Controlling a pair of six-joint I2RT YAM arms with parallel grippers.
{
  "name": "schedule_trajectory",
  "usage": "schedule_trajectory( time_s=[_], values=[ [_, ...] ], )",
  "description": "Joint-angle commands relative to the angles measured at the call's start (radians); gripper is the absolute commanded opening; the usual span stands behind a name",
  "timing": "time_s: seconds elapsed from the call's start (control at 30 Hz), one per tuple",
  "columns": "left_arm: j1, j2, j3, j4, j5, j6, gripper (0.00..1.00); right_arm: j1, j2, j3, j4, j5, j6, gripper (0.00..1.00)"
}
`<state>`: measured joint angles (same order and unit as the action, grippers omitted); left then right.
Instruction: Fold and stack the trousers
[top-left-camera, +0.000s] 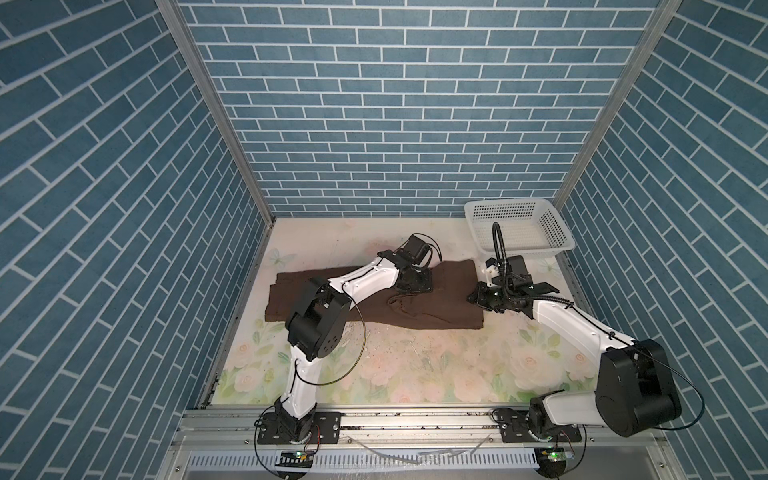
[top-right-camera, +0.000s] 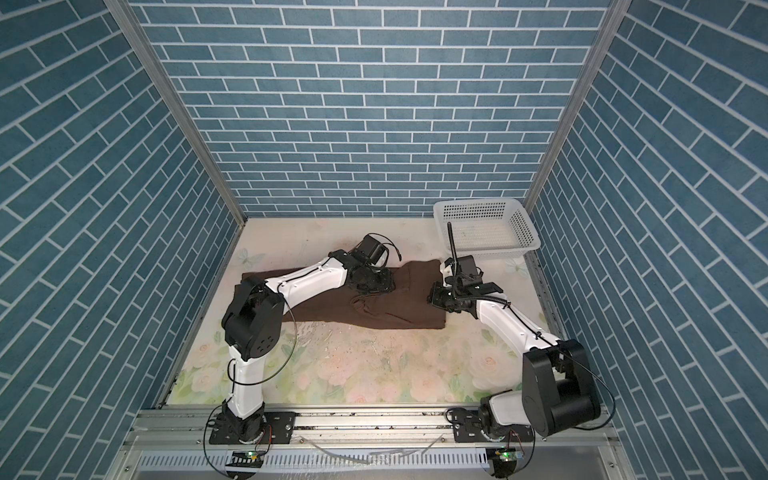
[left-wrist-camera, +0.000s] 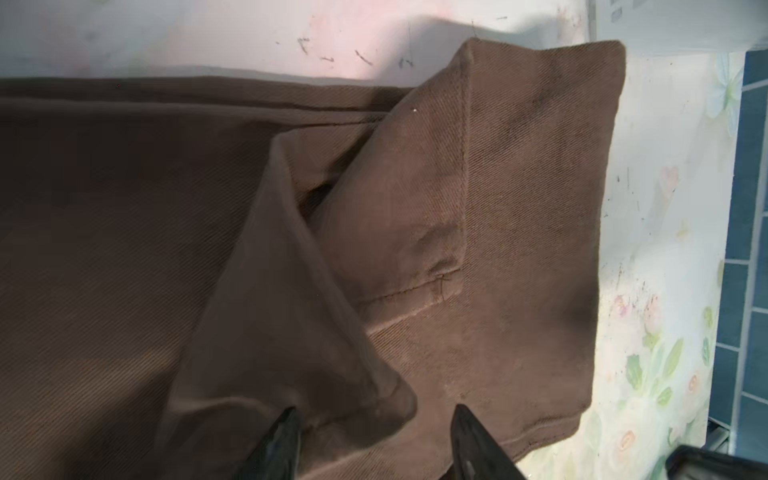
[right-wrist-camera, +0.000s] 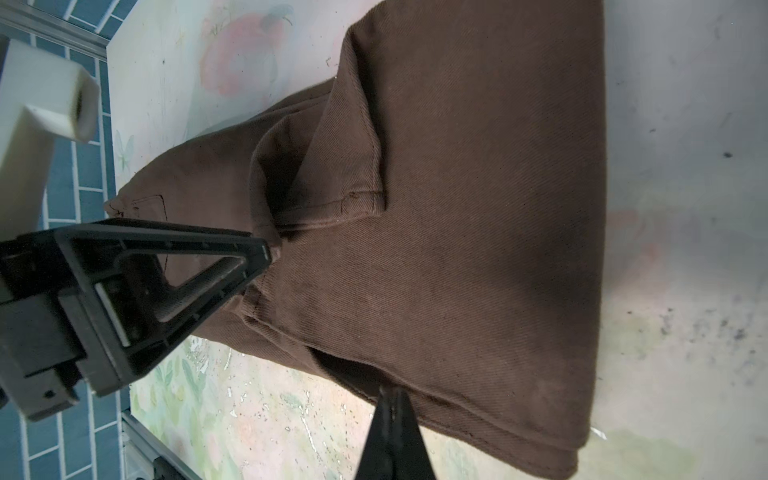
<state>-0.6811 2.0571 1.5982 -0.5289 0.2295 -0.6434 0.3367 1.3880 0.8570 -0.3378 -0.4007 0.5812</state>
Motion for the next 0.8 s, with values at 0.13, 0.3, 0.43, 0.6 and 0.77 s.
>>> schedule_trajectory(
  time_s=[0.13, 0.3, 0.43, 0.6, 0.77],
  values=[
    [0.084, 0.043, 0.059, -0.119, 0.0, 0.023, 0.07, -0.01, 0.032, -0.048, 0.043, -0.041, 0.06, 0.03],
    [0.236, -0.058, -0.02, -0.173, -0.071, 0.047, 0.0, -0.019, -0.006, -0.072, 0.031, 0.023, 0.043, 0.01],
    [0.383, -0.135, -0.108, -0.164, -0.061, -0.001, 0.59, -0.021, -0.028, -0.083, 0.024, 0.059, 0.018, 0.03],
    [0.394, -0.227, -0.154, -0.106, 0.011, -0.007, 0.66, -0.022, -0.011, -0.082, 0.014, 0.06, 0.0, 0.03],
    [0.238, -0.247, -0.111, -0.107, -0.01, 0.08, 0.6, -0.022, -0.008, -0.085, 0.016, 0.069, -0.006, 0.03]
  ],
)
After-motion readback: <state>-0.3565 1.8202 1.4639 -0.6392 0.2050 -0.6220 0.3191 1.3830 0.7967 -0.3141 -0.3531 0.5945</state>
